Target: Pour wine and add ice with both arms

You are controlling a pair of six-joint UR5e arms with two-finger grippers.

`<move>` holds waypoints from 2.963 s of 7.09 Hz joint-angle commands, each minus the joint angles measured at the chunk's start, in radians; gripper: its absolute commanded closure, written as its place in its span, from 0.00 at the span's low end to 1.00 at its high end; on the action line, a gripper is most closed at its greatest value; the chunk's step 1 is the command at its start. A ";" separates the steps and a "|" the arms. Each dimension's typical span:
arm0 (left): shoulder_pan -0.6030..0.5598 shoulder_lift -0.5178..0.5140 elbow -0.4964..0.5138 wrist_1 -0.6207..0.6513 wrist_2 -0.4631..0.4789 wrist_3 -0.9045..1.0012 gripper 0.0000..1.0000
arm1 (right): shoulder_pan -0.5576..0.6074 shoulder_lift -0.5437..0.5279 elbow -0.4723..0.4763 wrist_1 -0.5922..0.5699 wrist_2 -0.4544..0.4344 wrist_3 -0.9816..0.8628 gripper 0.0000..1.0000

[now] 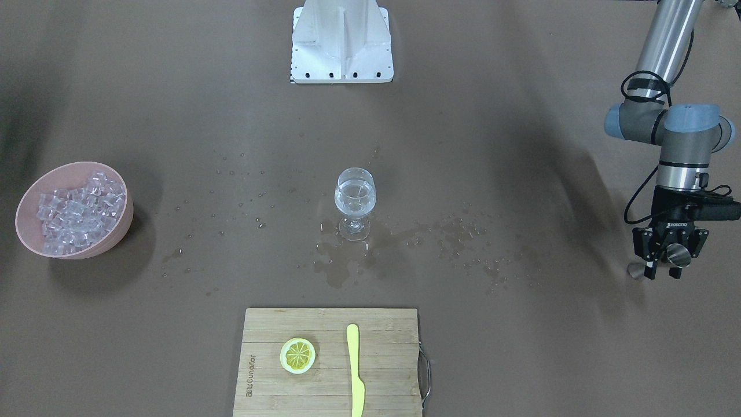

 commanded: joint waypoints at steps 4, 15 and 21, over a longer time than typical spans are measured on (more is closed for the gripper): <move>0.000 0.115 -0.104 -0.021 -0.061 0.000 0.02 | 0.000 0.003 0.001 0.000 0.004 0.002 0.00; -0.537 0.122 -0.307 0.602 -1.028 0.337 0.02 | -0.339 0.051 0.274 -0.002 -0.150 0.617 0.00; -0.534 0.129 -0.310 0.602 -0.963 0.254 0.03 | -0.489 -0.080 0.335 0.001 -0.278 0.716 0.00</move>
